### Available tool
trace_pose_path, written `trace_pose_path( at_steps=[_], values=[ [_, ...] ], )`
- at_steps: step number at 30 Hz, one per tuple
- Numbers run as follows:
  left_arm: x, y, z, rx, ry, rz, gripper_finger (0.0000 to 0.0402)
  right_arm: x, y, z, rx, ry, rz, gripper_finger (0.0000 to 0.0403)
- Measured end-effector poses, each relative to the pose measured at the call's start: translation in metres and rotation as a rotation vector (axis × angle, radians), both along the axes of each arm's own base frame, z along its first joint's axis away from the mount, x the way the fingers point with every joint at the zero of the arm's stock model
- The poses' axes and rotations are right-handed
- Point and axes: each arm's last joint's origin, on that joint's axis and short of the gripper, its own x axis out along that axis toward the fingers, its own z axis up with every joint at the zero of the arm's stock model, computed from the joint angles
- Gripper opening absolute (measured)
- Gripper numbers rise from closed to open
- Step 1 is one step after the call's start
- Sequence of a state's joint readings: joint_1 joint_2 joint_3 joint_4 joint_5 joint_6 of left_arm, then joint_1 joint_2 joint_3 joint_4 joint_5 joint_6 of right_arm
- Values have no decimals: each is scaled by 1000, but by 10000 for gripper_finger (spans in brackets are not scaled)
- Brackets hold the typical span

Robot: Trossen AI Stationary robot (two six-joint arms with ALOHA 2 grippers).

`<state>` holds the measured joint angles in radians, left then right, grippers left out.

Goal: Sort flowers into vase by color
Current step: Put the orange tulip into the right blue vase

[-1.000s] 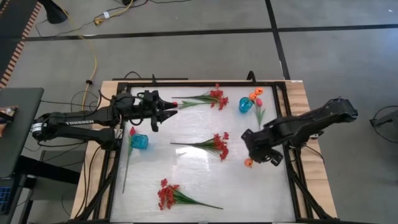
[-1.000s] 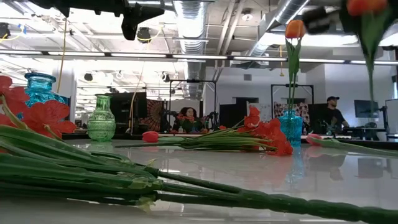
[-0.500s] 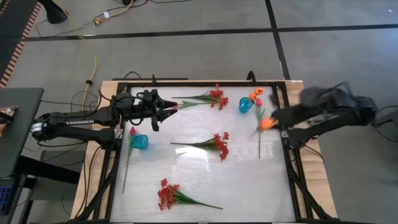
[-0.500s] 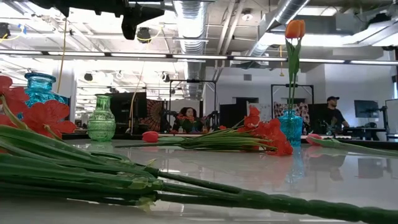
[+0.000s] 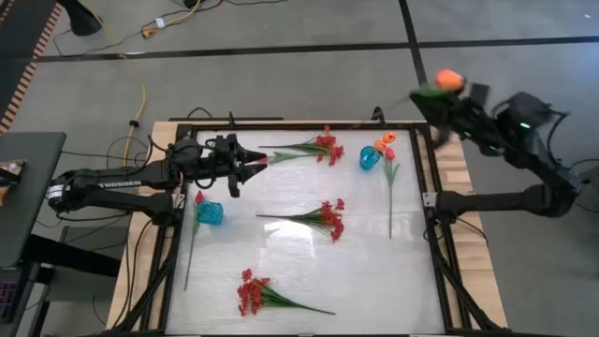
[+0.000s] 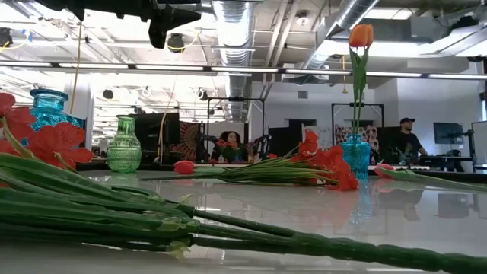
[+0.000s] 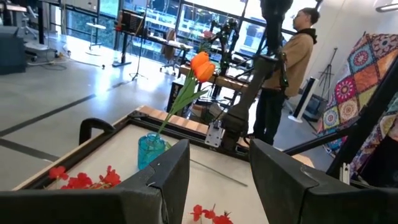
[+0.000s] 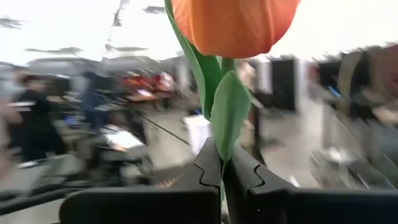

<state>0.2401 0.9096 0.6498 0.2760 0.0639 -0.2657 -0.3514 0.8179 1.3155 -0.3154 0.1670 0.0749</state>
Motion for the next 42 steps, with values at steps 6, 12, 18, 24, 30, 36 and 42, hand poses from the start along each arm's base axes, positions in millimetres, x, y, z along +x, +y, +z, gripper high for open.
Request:
trace_pose_path(
  at_steps=[6, 12, 18, 24, 30, 36, 42],
  values=[
    [0, 0, 0, 0, 2, 0, 155, 28, -55, -19, 189, 55, -103, 25],
    [0, 0, -1, -3, 13, -10, 155, 34, -109, -40, 345, 93, -174, 25],
    [0, -1, -5, -11, 48, -24, 155, 27, -145, -68, 508, 209, -232, 25],
    [0, -2, -5, 14, 53, -56, 155, 9, -144, -77, 554, 326, -270, 25],
    [0, -1, -5, 53, 59, -44, 155, 3, -136, -78, 576, 353, -276, 25],
    [0, -1, -5, 61, 60, -42, 155, 5, -134, -90, 608, 414, -265, 25],
    [0, -1, -5, 61, 60, -43, 155, 8, -133, -90, 587, 424, -285, 25]
  ],
)
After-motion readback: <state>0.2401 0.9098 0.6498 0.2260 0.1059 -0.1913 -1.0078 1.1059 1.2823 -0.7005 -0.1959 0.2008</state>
